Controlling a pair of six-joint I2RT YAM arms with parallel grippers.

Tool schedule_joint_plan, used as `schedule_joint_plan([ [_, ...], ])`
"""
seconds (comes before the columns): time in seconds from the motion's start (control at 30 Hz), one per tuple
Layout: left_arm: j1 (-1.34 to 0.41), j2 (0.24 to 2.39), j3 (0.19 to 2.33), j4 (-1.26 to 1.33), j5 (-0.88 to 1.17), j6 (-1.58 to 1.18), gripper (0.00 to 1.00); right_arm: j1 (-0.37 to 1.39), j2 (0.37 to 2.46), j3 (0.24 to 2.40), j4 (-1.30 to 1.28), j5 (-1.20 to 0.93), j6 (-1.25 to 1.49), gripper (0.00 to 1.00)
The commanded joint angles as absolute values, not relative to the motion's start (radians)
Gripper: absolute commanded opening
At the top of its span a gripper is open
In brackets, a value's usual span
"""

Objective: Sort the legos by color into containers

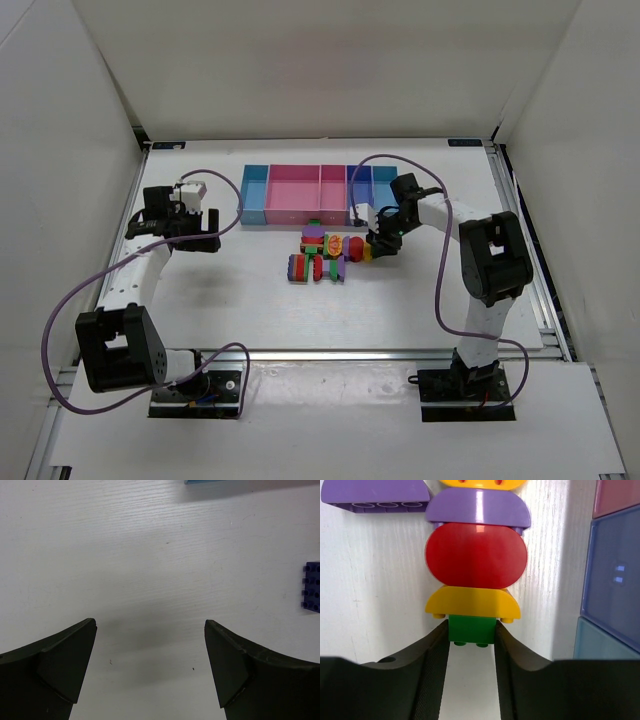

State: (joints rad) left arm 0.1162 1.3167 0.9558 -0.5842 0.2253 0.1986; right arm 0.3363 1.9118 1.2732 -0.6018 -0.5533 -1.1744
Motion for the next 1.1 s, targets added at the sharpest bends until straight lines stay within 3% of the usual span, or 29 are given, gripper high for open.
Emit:
schedule_joint_plan([
  [0.0, 0.12, 1.298, 0.982, -0.591, 0.236, 0.207, 0.99, 0.342, 1.91, 1.285, -0.615, -0.557, -1.183, 0.4],
  [0.13, 0.12, 1.287, 0.979, -0.591, 0.27, 0.21, 0.99, 0.345, 1.908, 1.278, -0.612, -0.528, -1.163, 0.26],
  [0.17, 0.12, 1.282, 0.979, -0.592, 0.279, 0.21, 0.99, 0.345, 1.902, 1.275, -0.612, -0.526, -1.145, 0.17],
  [0.23, 0.117, 1.261, 0.974, -0.594, 0.328, 0.216, 0.99, 0.342, 1.875, 1.255, -0.609, -0.514, -1.129, 0.14],
  [0.6, 0.118, 1.204, 1.046, -0.64, 0.688, 0.072, 0.95, 0.348, 1.539, 1.17, -0.534, -0.526, -0.954, 0.12],
  [1.07, 0.106, 1.451, 1.178, -0.637, 1.212, -0.16, 0.98, 0.512, 1.496, 1.226, -0.42, -0.566, -0.833, 0.09],
])
